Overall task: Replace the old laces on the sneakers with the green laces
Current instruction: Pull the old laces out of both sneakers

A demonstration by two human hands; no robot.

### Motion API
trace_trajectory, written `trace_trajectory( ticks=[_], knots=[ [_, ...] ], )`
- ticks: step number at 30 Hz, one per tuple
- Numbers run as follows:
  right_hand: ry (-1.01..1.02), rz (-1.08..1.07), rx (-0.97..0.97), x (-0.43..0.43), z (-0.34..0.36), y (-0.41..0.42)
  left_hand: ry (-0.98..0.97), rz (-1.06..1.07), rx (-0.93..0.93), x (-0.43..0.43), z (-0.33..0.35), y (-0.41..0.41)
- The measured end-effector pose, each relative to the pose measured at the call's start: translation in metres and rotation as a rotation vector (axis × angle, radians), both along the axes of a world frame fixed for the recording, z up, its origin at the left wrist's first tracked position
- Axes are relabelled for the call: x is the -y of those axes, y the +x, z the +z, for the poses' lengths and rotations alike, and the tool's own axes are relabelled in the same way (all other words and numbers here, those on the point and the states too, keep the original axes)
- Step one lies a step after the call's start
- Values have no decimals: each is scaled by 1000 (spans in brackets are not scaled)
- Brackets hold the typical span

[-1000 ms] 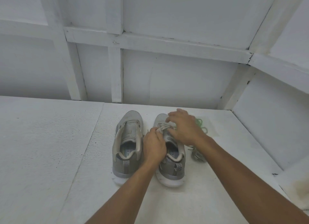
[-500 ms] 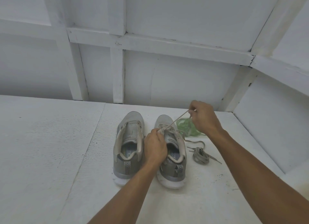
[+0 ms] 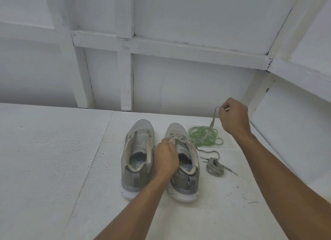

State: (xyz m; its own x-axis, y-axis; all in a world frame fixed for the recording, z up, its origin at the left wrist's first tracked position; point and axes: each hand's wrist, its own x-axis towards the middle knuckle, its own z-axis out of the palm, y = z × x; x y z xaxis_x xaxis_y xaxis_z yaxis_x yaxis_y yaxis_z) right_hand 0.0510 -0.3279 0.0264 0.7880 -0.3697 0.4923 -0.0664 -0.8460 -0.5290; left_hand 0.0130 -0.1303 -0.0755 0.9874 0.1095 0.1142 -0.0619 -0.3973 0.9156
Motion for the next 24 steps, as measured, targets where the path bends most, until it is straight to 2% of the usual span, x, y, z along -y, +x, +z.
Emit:
trace_trajectory(
  ticks=[3,9,11,14,17,20,24],
  knots=[
    [-30,20,-90,-5,-13,-1,14,-22,4,0,-2,2],
    [-62,32,-545,-17,-39,-17,207,-149,-16,-4,4,11],
    [-19,38,-509,-25,-36,-25,252,-177,-25,-6,13,14],
    [159,126,-447,-38,-31,-37,286,-236,-33,-6,26,20],
    [233,256,-488,-55,-31,-49,337,-306,-26,-4,40,30],
    [232,272,-524,-61,-43,-51,509,-427,-39,-4,48,42],
    [285,234,-467,-61,-58,-50,701,-525,-3,0,50,51]
  ],
)
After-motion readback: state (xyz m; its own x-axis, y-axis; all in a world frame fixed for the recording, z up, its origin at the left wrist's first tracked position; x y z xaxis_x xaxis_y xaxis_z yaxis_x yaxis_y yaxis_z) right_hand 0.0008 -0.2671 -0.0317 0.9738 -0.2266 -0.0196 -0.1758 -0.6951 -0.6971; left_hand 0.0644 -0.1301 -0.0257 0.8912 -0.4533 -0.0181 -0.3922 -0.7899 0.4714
